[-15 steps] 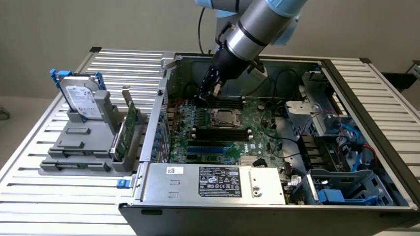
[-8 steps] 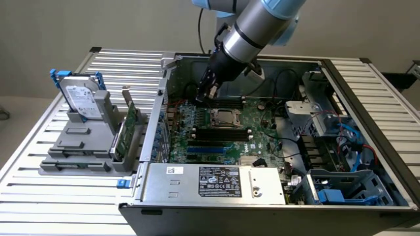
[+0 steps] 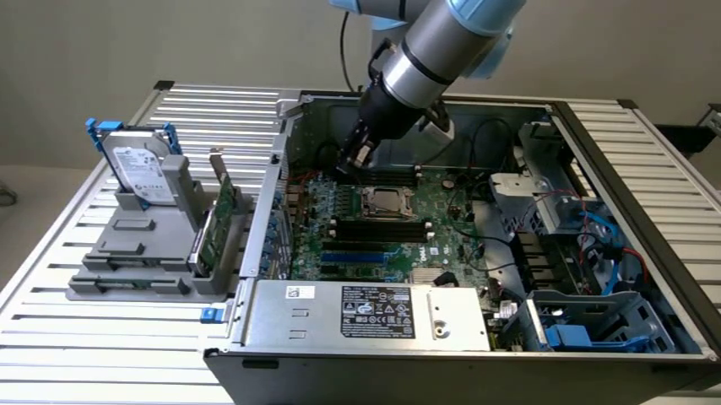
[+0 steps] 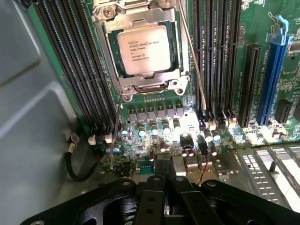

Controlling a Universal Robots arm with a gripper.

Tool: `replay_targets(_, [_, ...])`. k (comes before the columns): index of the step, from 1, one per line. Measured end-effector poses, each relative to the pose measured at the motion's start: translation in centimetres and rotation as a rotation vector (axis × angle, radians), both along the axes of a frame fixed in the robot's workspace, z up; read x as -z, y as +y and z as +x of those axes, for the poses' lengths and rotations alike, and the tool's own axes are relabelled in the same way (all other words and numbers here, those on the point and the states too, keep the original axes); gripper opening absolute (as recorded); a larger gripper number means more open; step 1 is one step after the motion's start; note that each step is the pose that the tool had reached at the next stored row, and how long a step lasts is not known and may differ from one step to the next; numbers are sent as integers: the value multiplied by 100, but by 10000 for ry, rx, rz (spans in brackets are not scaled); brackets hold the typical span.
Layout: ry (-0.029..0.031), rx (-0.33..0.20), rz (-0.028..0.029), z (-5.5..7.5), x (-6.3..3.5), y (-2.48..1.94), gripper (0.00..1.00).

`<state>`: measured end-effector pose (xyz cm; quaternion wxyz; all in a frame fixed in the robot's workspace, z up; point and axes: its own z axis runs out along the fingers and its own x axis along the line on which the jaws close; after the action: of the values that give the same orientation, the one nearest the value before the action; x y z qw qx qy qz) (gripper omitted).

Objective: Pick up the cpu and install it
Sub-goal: 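Close the cpu cover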

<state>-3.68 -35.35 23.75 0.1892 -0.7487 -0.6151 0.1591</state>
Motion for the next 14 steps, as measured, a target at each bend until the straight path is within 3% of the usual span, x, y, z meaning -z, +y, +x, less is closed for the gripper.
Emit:
replay_targets(2, [-67,167,-164,0,0,0,11])
replay_targets(3, [-117,240,-271,-1,1,-1,11])
replay_targets(7, [-389,492,-740,-1,4,-1,11])
replay_targets(8, [-476,542,-826,-1,5,-1,11])
replay_targets(11, [-721,715,-969,-1,4,-1,11])
replay_targets(14, [-912,935,-1008,-1,5,0,11])
